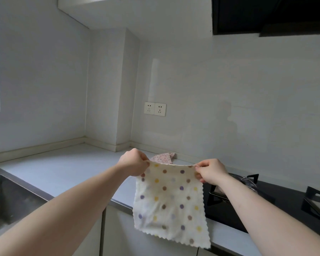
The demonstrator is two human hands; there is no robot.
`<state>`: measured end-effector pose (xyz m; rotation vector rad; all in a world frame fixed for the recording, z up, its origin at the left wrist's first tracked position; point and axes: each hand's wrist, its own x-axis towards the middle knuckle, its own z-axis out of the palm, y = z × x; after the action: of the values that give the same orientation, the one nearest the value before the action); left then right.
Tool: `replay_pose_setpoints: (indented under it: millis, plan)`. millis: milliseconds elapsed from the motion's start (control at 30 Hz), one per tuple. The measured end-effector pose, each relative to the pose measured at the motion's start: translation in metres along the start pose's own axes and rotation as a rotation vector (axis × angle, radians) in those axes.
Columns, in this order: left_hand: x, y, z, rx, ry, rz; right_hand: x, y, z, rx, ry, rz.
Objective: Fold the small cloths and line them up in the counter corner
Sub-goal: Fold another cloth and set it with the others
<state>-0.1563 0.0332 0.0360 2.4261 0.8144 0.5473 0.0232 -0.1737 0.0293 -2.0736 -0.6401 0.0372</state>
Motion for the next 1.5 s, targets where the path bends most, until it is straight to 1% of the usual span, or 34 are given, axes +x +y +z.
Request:
replay_pose_setpoints:
  millis: [133, 200, 267, 400, 533, 633, 767, 933, 1033, 1100, 1167, 1233, 1300, 1400, 1500]
  plan:
    - [0.018, 0.007, 0.009, -0.015, 0.062, 0.038, 0.021, 0.01, 0.0, -0.071, 0.016, -0.079]
    - [0.022, 0.007, 0.017, 0.001, 0.068, 0.068, 0.021, 0.015, -0.001, -0.112, 0.009, -0.126]
    - [0.023, 0.003, 0.028, 0.014, 0.021, 0.088, 0.019, 0.024, 0.0, -0.19, -0.019, -0.16]
    - [0.016, -0.006, 0.051, 0.136, -0.092, 0.146, 0.009, 0.052, 0.001, -0.32, -0.144, -0.172]
    - [0.004, -0.018, 0.071, 0.278, -0.135, 0.207, -0.004, 0.076, -0.001, -0.415, -0.209, -0.185]
    - [-0.002, -0.027, 0.081, 0.306, -0.172, 0.222, -0.013, 0.09, 0.0, -0.423, -0.239, -0.17]
    - [-0.008, -0.036, 0.086, 0.342, -0.23, 0.205, -0.027, 0.099, 0.001, -0.436, -0.299, -0.193]
    - [-0.007, -0.043, 0.088, 0.334, -0.295, 0.141, -0.026, 0.108, 0.0, -0.352, -0.315, -0.224]
    - [-0.007, -0.036, 0.085, 0.264, -0.258, 0.111, -0.019, 0.106, 0.0, -0.218, -0.223, -0.192]
    - [-0.005, -0.033, 0.089, 0.191, -0.216, 0.112, -0.014, 0.106, 0.002, -0.194, -0.12, -0.15]
    - [-0.001, -0.031, 0.098, 0.165, -0.19, 0.149, -0.007, 0.107, 0.01, -0.193, -0.075, -0.056]
    - [0.001, -0.027, 0.112, 0.18, -0.175, 0.213, -0.002, 0.106, 0.019, -0.195, -0.072, 0.079]
    - [0.001, -0.021, 0.125, 0.189, -0.181, 0.271, 0.004, 0.105, 0.027, -0.241, -0.07, 0.159]
    - [0.001, -0.019, 0.145, 0.276, -0.287, 0.341, 0.009, 0.101, 0.038, -0.355, -0.108, 0.226]
    - [-0.002, -0.024, 0.162, 0.325, -0.358, 0.372, 0.01, 0.098, 0.048, -0.365, -0.142, 0.272]
